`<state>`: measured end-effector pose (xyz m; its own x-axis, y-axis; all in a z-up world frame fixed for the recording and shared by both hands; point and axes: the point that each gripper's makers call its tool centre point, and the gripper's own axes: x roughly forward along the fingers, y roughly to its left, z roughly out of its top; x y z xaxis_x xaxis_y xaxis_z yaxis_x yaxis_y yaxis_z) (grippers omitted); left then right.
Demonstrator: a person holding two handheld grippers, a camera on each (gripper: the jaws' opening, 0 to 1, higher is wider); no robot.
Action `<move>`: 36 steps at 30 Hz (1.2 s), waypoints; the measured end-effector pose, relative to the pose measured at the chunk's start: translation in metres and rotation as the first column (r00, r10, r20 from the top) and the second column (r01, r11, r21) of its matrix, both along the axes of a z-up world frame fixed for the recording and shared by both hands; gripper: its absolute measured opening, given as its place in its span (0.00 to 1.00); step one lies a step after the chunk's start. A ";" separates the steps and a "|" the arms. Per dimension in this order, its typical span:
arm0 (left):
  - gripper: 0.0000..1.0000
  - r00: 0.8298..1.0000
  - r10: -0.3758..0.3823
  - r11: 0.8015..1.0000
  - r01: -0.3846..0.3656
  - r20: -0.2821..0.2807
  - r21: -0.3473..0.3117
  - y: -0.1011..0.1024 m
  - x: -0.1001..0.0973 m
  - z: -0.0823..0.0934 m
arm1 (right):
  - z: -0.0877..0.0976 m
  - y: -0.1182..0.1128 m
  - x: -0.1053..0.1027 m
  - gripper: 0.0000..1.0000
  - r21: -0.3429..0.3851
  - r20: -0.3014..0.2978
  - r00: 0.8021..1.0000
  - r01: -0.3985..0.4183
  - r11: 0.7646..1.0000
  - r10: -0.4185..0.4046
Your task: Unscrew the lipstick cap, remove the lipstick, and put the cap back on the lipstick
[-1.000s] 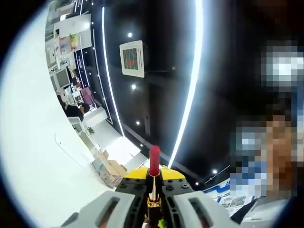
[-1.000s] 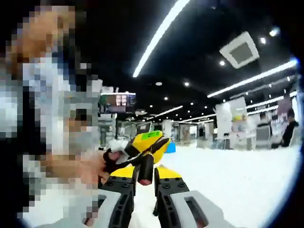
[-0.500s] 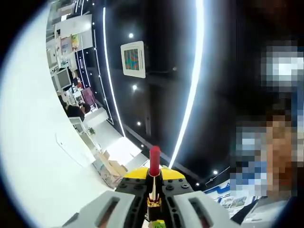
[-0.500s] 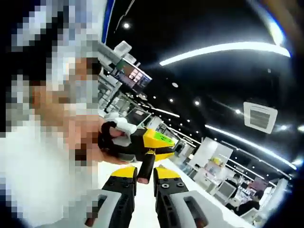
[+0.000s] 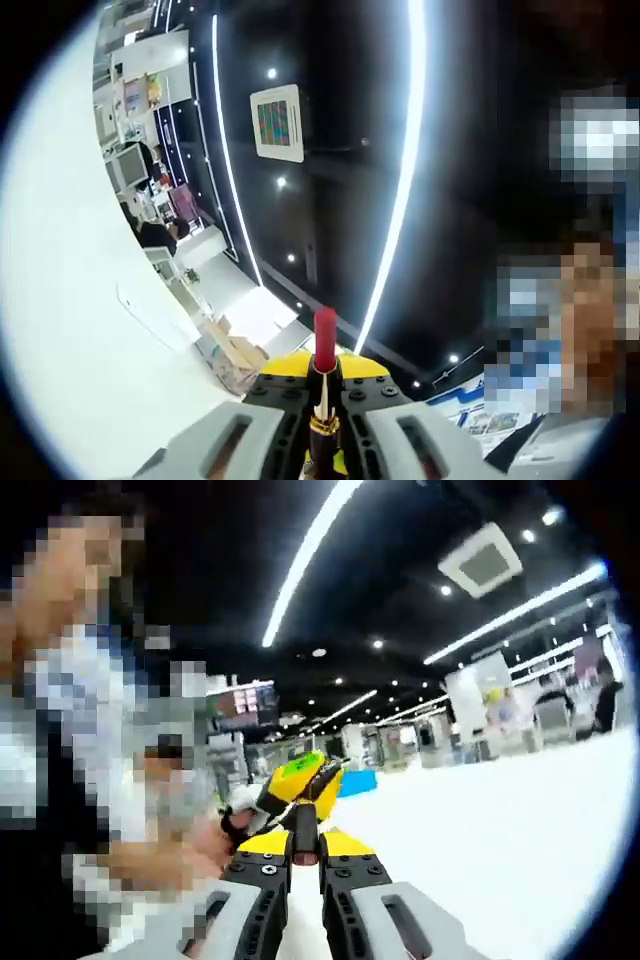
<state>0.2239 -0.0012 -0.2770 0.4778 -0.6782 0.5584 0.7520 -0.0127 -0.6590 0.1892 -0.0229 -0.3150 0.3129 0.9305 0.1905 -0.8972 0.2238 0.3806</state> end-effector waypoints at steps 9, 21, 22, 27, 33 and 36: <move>0.09 0.999 -0.011 1.000 0.011 0.046 -0.003 -0.002 -0.007 0.007 | 0.000 -0.006 0.003 0.09 0.425 -0.480 0.808 -0.126 0.896 0.341; 0.09 1.000 0.018 1.000 -0.018 -0.001 0.003 0.004 0.003 -0.003 | -0.006 -0.001 0.009 0.19 0.090 -0.074 0.997 -0.008 0.996 0.014; 0.09 1.000 0.020 1.000 -0.020 -0.003 0.002 0.004 0.004 -0.003 | -0.005 0.001 0.005 0.20 0.066 -0.036 0.999 -0.002 0.998 0.004; 0.09 1.000 0.024 1.000 -0.024 -0.005 -0.001 0.005 0.003 -0.002 | -0.004 0.010 -0.004 0.23 -0.151 0.312 0.949 0.104 0.983 -0.052; 0.09 1.000 0.016 1.000 -0.016 -0.019 -0.001 0.004 0.004 -0.003 | -0.002 0.011 -0.006 0.20 -0.313 0.730 0.682 0.394 0.864 -0.047; 0.09 1.000 0.015 1.000 -0.015 -0.021 -0.001 0.004 0.003 -0.003 | -0.005 0.014 -0.010 0.18 -0.334 0.806 0.592 0.451 0.827 0.003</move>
<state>0.2266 0.0027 -0.2801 0.5000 -0.6698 0.5490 0.7379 -0.0023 -0.6749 0.1793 -0.0086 -0.3201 0.4780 0.8777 0.0342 -0.6846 0.3966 -0.6115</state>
